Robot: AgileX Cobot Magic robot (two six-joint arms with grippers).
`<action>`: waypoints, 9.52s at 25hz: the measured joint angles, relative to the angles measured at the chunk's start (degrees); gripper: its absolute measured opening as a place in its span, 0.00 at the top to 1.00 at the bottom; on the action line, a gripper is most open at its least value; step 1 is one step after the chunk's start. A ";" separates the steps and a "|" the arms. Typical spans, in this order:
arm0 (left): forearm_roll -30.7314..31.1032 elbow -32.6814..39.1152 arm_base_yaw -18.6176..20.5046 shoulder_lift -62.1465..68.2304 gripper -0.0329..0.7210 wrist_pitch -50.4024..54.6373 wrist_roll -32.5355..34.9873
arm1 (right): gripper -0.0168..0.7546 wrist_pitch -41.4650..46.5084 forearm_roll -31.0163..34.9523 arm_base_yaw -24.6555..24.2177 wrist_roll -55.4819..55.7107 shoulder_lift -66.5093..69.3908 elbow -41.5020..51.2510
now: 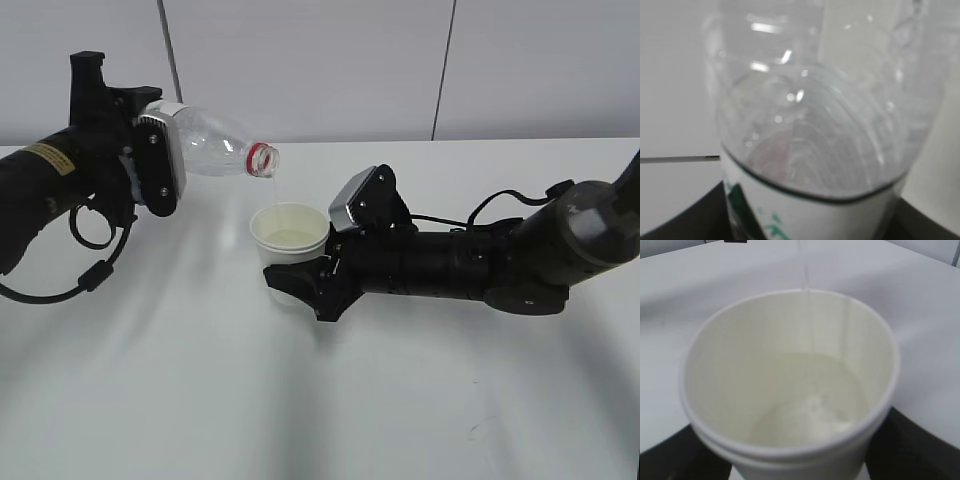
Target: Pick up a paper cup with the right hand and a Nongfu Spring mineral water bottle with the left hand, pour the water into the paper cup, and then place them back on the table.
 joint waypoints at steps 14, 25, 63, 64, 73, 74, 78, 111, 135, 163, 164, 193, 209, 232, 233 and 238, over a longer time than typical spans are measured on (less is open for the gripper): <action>-7.14 0.00 -1.86 0.00 0.43 0.00 0.00 | 0.31 0.00 1.36 0.00 0.00 0.00 0.00; -11.45 0.00 -2.98 0.00 0.43 0.42 -6.01 | 0.31 0.00 2.57 0.00 0.00 0.00 0.00; -14.20 0.00 -3.45 1.70 0.43 1.34 -80.62 | 0.31 0.15 10.73 0.00 -0.66 0.00 0.00; -14.20 0.00 -3.45 2.25 0.43 0.54 -80.78 | 0.31 0.15 11.92 0.00 -1.25 0.00 0.00; -14.20 0.00 -3.45 6.11 0.43 -4.84 -80.86 | 0.31 2.79 21.98 -1.17 -6.06 0.00 0.00; -14.20 0.00 -3.45 6.24 0.43 -4.95 -80.86 | 0.31 3.39 23.35 -1.27 -7.09 0.00 0.00; -14.20 0.00 -3.45 6.24 0.43 -6.00 -80.90 | 0.31 5.34 29.99 -1.27 -9.83 0.00 0.00; -13.16 0.00 -3.45 11.08 0.43 -10.39 -80.91 | 0.31 4.57 61.05 -5.19 -29.01 4.61 0.00; -12.67 -6.63 -3.40 22.29 0.43 -16.37 -80.91 | 0.31 1.51 61.05 -5.19 -29.11 6.06 0.00; -14.17 -7.70 -3.40 24.02 0.43 -17.42 -81.06 | 0.22 2.22 61.39 -5.19 -29.11 6.16 0.00; -14.17 -7.70 -3.40 24.02 0.43 -17.42 -81.06 | 0.22 2.12 61.39 -5.19 -29.11 6.16 0.12; -14.23 -7.99 -3.40 24.02 0.43 -16.79 -81.06 | 0.22 0.66 57.51 -5.19 -25.89 3.79 4.71; -14.23 -7.99 -3.40 24.02 0.43 -16.73 -81.06 | 0.22 1.35 55.70 -5.19 -25.55 3.23 4.71; -14.60 -7.99 -3.40 24.02 0.43 -16.67 -81.12 | 0.18 1.83 52.51 -5.19 -24.88 3.05 4.71; -14.60 -7.99 -3.40 24.02 0.43 -16.67 -81.12 | 0.18 1.93 52.51 -5.19 -24.76 2.96 4.71; -14.60 -7.99 -3.40 24.02 0.43 -16.67 -81.12 | 0.18 2.67 52.10 -5.19 -24.54 1.69 5.97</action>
